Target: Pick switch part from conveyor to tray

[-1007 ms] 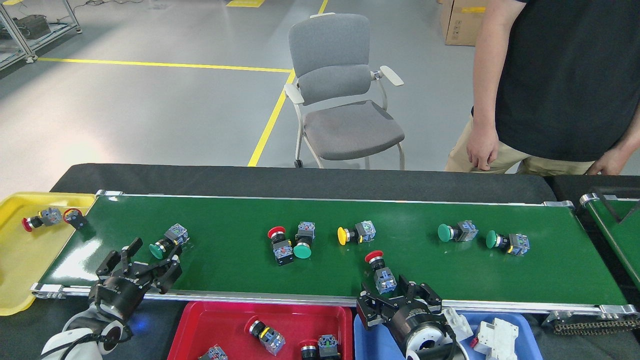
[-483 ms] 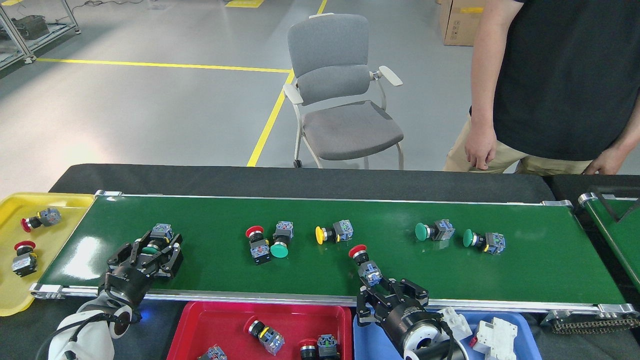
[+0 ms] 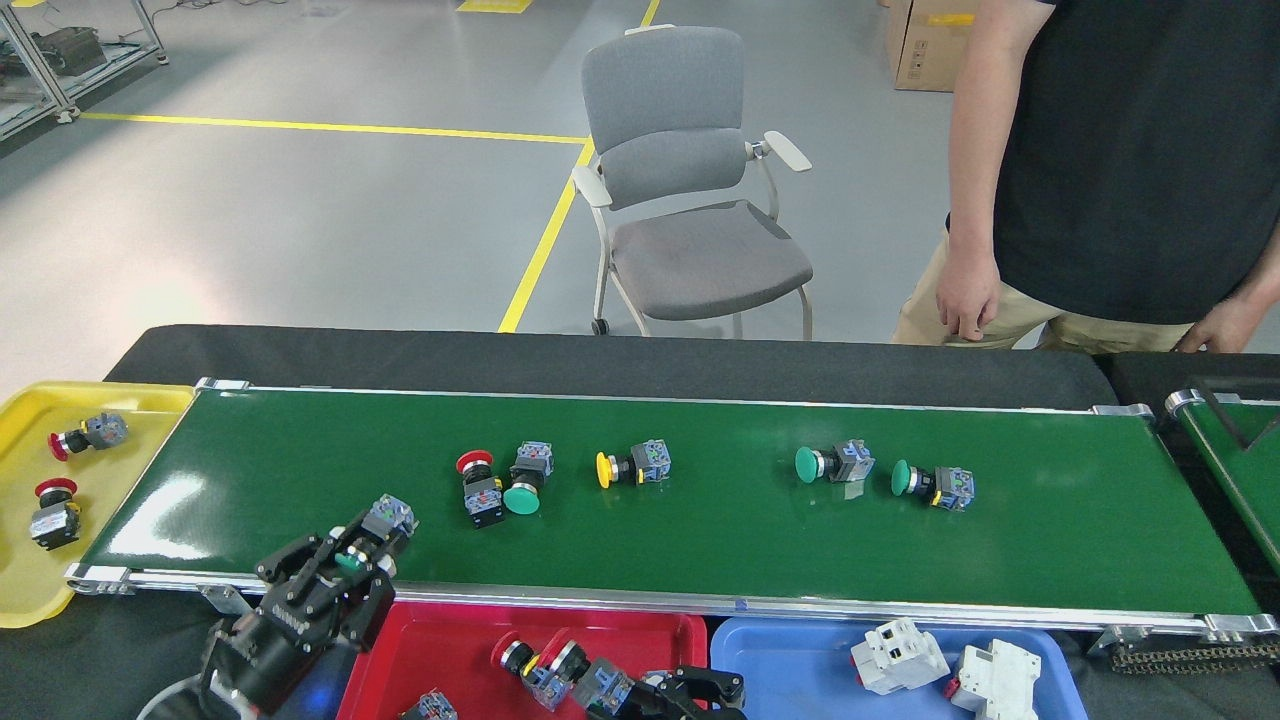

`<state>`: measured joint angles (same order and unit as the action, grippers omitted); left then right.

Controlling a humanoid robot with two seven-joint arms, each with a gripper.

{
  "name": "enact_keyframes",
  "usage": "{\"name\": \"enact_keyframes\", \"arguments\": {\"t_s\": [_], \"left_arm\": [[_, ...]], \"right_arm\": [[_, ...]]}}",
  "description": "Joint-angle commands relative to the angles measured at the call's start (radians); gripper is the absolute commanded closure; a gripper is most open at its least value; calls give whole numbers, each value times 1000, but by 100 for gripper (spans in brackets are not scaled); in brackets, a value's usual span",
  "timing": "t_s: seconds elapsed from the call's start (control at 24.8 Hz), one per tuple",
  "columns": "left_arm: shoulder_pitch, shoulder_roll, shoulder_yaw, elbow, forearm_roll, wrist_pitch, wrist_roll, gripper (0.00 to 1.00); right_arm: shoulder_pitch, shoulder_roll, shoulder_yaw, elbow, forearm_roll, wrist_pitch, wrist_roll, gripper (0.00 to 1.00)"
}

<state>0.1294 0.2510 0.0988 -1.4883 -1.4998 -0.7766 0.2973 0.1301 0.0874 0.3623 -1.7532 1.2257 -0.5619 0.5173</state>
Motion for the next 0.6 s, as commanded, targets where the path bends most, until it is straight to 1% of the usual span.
{"name": "enact_keyframes", "arguments": {"t_s": [0.0,0.04,0.08,0.16,0.28,0.36,0.44,0.48,0.52,0.56], "left_arm": [[76,-4,1,-119,6,-9,-6,15],[125,-16,1,-162,7,-9,-6,1],[162,-39,-1,-190,6,-9,-6,0],[182,-70,2,-198,4,-9,-6,0],[179,-75,18,-195,6,-9,-6,0],[179,-84,59,-196,9,-9,-6,0],[179,-141,117,-198,4,-9,-9,0],[174,-174,144,-193,-2,49,-23,0],[159,-196,162,-184,-2,152,-56,0],[142,-199,171,-171,1,237,-102,0]], "right_arm": [[-26,12,-9,-12,-18,-16,-10,0],[-43,11,-17,-12,-25,-16,-10,0],[-55,9,-36,-12,-28,-13,-10,0],[-66,12,-88,-16,-28,-7,-14,0],[-92,34,-236,-16,-25,2,-36,3],[-92,41,-318,-16,-20,66,-36,3],[-92,38,-362,-16,-15,162,-62,3],[-93,31,-381,-16,-15,203,-111,3],[-93,22,-402,-16,-11,243,-178,3],[-92,12,-425,-16,0,283,-244,3]]}}
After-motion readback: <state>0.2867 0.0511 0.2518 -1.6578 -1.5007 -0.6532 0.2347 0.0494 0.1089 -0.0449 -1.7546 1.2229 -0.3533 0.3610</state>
